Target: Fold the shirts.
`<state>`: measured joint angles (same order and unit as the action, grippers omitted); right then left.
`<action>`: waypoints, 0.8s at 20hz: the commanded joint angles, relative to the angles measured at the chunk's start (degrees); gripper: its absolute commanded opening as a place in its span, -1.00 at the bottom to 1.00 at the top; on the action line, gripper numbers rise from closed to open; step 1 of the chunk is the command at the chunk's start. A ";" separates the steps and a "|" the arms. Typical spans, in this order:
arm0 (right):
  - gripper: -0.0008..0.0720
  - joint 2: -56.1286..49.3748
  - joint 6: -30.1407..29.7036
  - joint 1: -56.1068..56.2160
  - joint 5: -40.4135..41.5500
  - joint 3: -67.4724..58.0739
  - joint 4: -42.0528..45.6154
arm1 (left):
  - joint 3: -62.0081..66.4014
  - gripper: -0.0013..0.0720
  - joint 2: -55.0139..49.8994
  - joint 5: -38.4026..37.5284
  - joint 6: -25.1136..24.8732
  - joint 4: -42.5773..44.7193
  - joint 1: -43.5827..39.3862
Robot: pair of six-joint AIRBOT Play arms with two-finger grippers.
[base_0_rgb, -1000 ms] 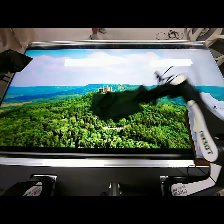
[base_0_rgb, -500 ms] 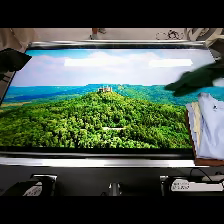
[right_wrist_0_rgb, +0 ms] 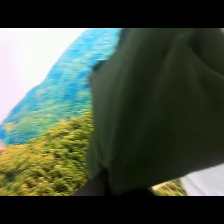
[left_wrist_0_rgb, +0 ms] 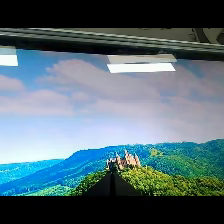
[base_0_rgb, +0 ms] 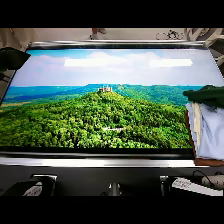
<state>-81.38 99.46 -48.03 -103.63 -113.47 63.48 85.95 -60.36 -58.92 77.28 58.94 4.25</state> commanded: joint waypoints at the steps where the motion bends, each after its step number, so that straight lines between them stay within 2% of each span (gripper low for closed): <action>1: -0.92 4.66 2.12 -0.74 -2.40 10.43 14.64 | 0.00 -0.89 0.00 1.09 -1.01 0.02 -0.04; 4: -0.92 9.97 0.15 -0.76 -2.27 30.01 25.64 | 0.00 -0.89 0.02 1.05 -1.01 0.02 -0.04; 7: -0.92 10.97 -0.70 -0.74 5.07 45.09 25.55 | 0.00 -0.89 0.02 1.05 -1.05 0.02 -0.04; 10: -0.90 10.97 0.48 -0.74 11.28 51.69 26.47 | 0.00 -0.89 0.02 1.01 -1.03 0.00 -0.04; 13: -0.85 11.13 0.39 -0.76 10.71 51.80 27.26 | 0.00 -0.89 0.00 0.98 -1.03 0.02 -0.04; 14: -0.75 11.15 0.42 -0.76 10.34 51.80 27.32 | 0.00 -0.89 0.00 0.96 -1.01 0.00 -0.04; 15: -0.15 11.15 0.39 -0.76 10.32 51.80 27.36 | 0.00 -0.89 0.00 0.90 -1.01 0.00 -0.04; 16: 0.56 11.15 0.22 -0.74 10.05 51.41 27.43 | 0.00 -0.89 0.00 0.87 -1.01 0.00 -0.04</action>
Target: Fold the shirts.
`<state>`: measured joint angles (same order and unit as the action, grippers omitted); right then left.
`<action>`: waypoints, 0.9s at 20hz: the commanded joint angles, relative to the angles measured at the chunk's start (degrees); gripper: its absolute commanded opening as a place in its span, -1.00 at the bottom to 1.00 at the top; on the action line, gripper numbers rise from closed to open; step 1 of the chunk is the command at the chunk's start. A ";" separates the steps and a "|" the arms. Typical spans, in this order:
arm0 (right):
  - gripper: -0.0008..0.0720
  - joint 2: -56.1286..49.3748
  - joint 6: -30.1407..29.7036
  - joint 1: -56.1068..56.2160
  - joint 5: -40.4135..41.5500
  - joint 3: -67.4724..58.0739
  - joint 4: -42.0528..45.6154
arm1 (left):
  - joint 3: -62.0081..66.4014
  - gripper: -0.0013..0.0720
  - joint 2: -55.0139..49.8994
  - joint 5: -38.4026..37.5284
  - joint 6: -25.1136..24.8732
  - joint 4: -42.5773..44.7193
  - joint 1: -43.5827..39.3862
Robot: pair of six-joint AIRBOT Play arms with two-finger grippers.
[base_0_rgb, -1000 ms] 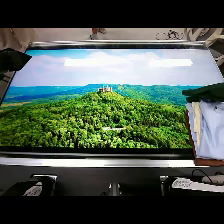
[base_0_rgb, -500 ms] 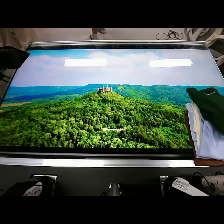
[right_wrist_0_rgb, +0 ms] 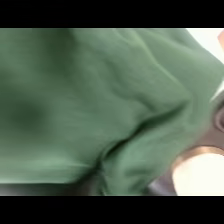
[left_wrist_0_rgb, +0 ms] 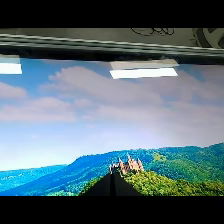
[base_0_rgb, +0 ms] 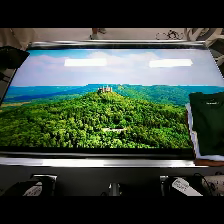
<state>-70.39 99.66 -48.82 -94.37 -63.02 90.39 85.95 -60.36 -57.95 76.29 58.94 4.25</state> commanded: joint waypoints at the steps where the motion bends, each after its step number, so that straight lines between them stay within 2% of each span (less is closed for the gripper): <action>1: 0.77 0.15 -1.44 0.04 -0.31 -0.46 1.09 | 0.02 -0.89 0.00 -0.07 -0.02 0.00 -0.04; 4: 0.75 0.15 -1.92 0.04 -0.79 -13.09 8.33 | 0.11 -0.89 0.02 -0.52 -0.04 0.02 -0.07; 5: 0.74 0.13 -2.80 0.04 1.31 -19.34 8.83 | 0.13 -0.89 0.02 -0.94 -0.07 0.04 -0.07; 7: 0.66 0.13 -4.42 0.04 8.92 -31.15 5.09 | 0.13 -0.90 -0.15 -1.09 -0.07 0.48 -0.07; 8: 0.66 0.11 -5.66 0.52 13.70 -36.00 -0.02 | 0.17 -0.90 -0.50 -1.03 -0.04 1.46 -0.39; 9: 0.65 0.07 -6.86 2.27 17.25 -39.12 -3.76 | 0.55 -0.90 -1.44 -1.07 0.24 5.14 -1.57; 11: 0.65 -0.09 -7.85 11.69 21.20 -40.57 -6.32 | 2.64 -0.90 -6.05 -2.32 6.40 20.44 -6.86; 13: 0.65 -2.99 -7.54 26.32 17.86 -40.52 -3.80 | 5.75 -0.90 -13.94 -9.46 13.49 39.39 -13.64; 14: 0.65 -5.44 -6.54 33.20 14.86 -40.52 -1.81 | 6.43 -0.89 -17.73 -13.84 16.20 45.16 -16.09; 15: 0.73 -8.66 -4.50 39.19 10.99 -40.52 -0.59 | 6.49 -0.76 -21.14 -18.97 16.94 44.72 -17.42; 16: 0.78 -12.02 -3.02 42.77 6.62 -40.52 -2.40 | 6.45 0.23 -23.63 -24.13 17.51 40.17 -17.73; 17: 0.89 -15.65 -2.80 44.89 1.53 -40.50 -6.78 | 5.20 1.00 -24.76 -26.93 17.09 33.20 -17.35; 18: 0.89 -18.45 -2.51 45.72 -1.25 -40.11 -10.10 | 2.21 1.00 -23.93 -24.63 16.98 28.87 -16.68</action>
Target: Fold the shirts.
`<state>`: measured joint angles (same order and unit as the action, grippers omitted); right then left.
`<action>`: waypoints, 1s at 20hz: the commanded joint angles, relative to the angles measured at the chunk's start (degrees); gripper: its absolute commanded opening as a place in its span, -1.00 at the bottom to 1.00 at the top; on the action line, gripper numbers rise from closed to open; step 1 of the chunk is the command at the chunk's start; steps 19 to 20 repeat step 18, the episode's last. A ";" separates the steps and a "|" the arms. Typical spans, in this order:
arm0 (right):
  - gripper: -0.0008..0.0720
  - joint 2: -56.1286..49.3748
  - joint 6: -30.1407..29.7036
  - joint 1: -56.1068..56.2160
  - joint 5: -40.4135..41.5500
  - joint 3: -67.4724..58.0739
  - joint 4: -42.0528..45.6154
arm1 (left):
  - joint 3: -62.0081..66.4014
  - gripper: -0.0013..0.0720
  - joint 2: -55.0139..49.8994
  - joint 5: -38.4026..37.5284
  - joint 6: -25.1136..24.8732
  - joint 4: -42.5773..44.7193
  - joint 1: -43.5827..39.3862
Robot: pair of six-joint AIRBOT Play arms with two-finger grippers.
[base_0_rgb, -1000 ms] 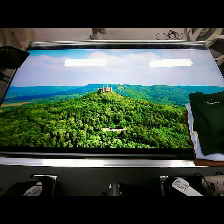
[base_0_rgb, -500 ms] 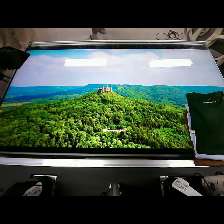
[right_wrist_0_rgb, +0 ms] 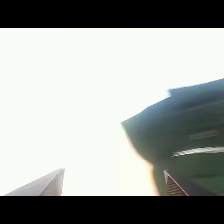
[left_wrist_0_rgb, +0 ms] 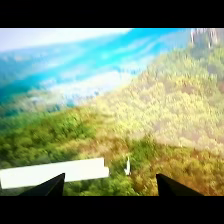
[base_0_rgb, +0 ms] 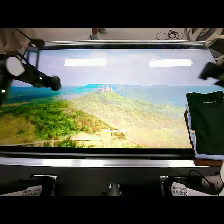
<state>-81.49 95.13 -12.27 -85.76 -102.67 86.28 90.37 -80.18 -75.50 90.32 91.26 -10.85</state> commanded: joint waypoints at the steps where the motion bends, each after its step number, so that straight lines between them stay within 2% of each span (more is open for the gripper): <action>1: 0.89 -9.07 2.56 9.99 -10.43 0.37 -7.04 | -4.87 0.95 -2.78 -2.67 6.25 -4.59 -0.87; 2: 0.89 -9.40 3.13 10.75 -8.66 1.42 -5.84 | -6.14 0.64 -2.08 0.87 9.07 -4.50 -0.39; 4: 0.88 -9.40 4.96 11.47 -4.72 1.86 -2.75 | -5.92 0.49 -2.16 5.92 10.40 -4.07 -0.13; 20: 0.86 -9.40 4.48 11.37 -4.09 1.86 -2.89 | -5.68 0.50 -2.29 7.65 10.23 -3.85 -0.31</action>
